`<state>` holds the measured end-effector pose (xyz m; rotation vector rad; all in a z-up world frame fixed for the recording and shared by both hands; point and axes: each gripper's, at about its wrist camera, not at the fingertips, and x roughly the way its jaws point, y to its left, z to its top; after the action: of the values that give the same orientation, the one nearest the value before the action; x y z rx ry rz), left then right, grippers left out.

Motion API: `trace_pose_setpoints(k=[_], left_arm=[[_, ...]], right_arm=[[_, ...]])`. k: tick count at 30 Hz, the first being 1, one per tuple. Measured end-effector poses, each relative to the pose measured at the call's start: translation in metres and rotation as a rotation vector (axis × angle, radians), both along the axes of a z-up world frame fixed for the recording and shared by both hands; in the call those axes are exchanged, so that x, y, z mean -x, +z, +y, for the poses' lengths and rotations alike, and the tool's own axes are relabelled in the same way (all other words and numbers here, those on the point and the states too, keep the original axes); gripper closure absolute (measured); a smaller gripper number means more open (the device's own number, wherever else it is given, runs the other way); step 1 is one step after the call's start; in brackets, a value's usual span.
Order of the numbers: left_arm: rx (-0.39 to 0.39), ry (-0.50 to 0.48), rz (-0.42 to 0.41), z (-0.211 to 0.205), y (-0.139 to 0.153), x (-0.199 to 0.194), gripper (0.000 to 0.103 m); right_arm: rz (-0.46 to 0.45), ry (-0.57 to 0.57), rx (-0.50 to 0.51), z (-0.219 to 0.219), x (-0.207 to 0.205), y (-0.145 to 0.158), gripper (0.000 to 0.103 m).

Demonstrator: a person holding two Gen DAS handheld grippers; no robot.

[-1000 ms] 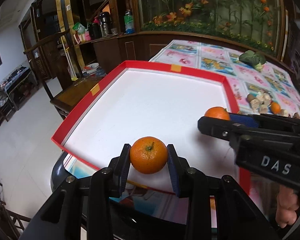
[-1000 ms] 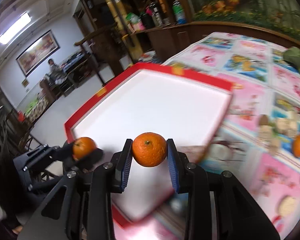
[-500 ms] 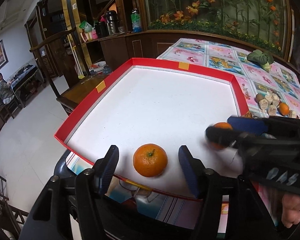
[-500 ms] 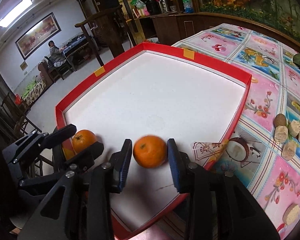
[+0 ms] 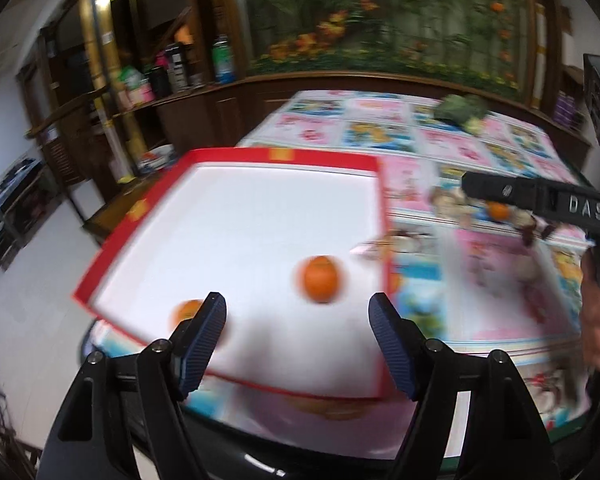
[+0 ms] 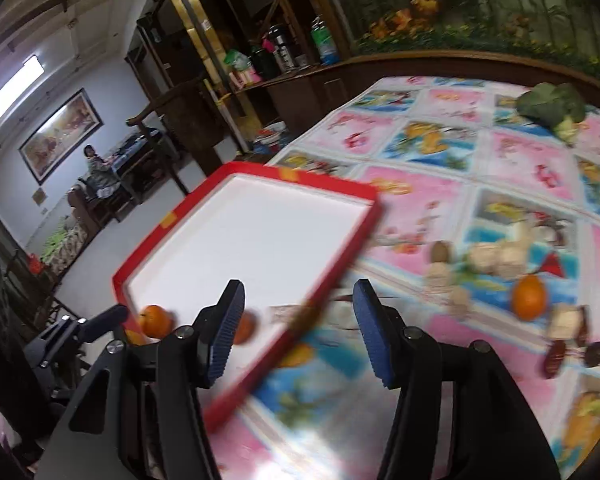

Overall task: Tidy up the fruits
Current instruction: 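Grasp a round beige rice cake with the left tool while the right grasps the brown kiwi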

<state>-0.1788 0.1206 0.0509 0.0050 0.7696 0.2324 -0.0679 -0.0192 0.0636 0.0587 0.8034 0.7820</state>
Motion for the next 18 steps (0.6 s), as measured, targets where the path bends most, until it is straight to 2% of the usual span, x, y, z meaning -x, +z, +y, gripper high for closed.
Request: trace_pose_setpoints(k=[5,8,10,13,15,18], left_arm=[[0.014,-0.153,0.038,-0.049,-0.004,-0.014,0.029],[0.043,-0.249,0.062,-0.079,-0.007,-0.027,0.029],[0.063,-0.291,0.075,-0.095,-0.01,-0.038,0.029],[0.066,-0.337,0.086,-0.114,-0.014,-0.05,0.029],[0.08,-0.365,0.091,-0.123,-0.016,-0.056,0.029],[0.101,-0.386,0.104,-0.13,-0.021,-0.063,0.029]], right_arm=[[-0.053,-0.15,0.042,-0.094,-0.017,0.003,0.045],[-0.023,-0.273,0.073,-0.156,-0.034,-0.004,0.045],[0.017,-0.333,0.087,-0.182,-0.043,-0.011,0.045],[0.113,-0.409,0.12,-0.199,-0.063,-0.024,0.045],[0.175,-0.416,0.115,-0.202,-0.067,-0.034,0.045],[0.15,-0.403,0.137,-0.194,-0.062,-0.033,0.047]])
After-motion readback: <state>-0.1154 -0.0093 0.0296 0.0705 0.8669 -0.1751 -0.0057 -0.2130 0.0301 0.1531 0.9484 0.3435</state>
